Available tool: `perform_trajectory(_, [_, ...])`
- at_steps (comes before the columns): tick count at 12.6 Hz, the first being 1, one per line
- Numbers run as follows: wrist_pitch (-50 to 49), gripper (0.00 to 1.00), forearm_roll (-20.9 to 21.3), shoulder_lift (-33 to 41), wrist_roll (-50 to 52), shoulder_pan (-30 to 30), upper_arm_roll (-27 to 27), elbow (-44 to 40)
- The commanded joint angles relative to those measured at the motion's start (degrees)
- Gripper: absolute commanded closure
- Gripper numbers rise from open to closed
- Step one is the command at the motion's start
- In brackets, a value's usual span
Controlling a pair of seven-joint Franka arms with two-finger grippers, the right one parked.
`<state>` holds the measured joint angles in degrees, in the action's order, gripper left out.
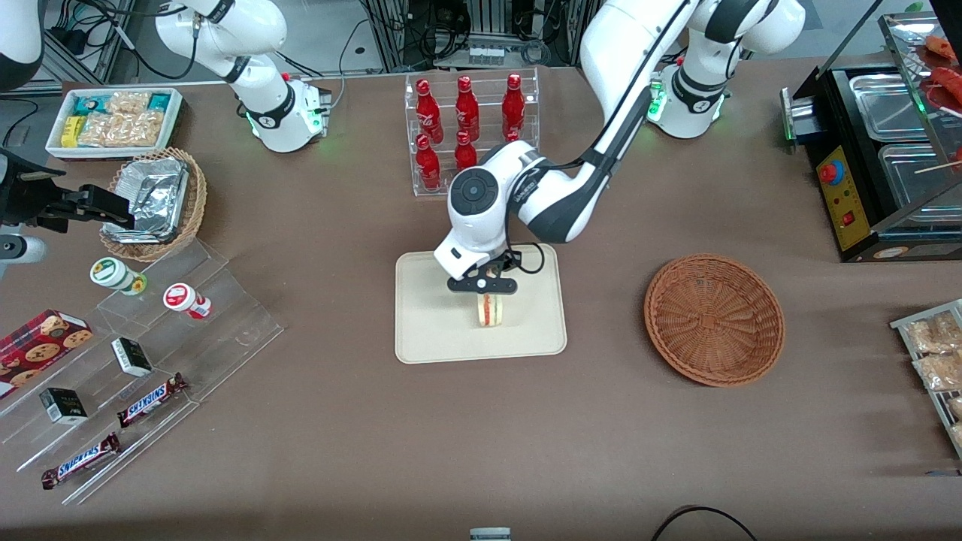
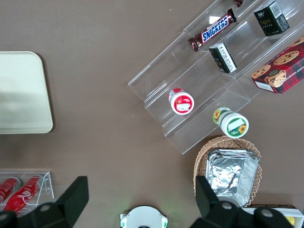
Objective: Place sandwich from basket to tray
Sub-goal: 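Lower the sandwich upright onto the tray and open the left gripper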
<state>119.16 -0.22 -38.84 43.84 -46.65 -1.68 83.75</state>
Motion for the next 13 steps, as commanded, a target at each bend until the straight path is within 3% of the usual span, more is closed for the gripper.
perform_trajectory(1, [2.6,1.0,-0.5,-2.1,2.5,-2.3,0.9,-0.3])
perform_trajectory(7, [4.1,1.0,-1.2,-3.3,5.5,-3.4,0.9,0.0])
perform_trajectory(8, [4.1,0.77,-1.2,-3.4,5.5,-3.4,0.9,0.2])
perform_trajectory(9, [4.1,0.3,-1.0,-3.4,5.5,-3.4,0.9,0.2])
perform_trajectory(10, [3.9,0.05,-0.9,-3.2,5.3,-3.4,0.9,0.2])
perform_trajectory(13, [3.5,0.01,-1.0,-2.5,5.5,-3.1,1.1,-0.1])
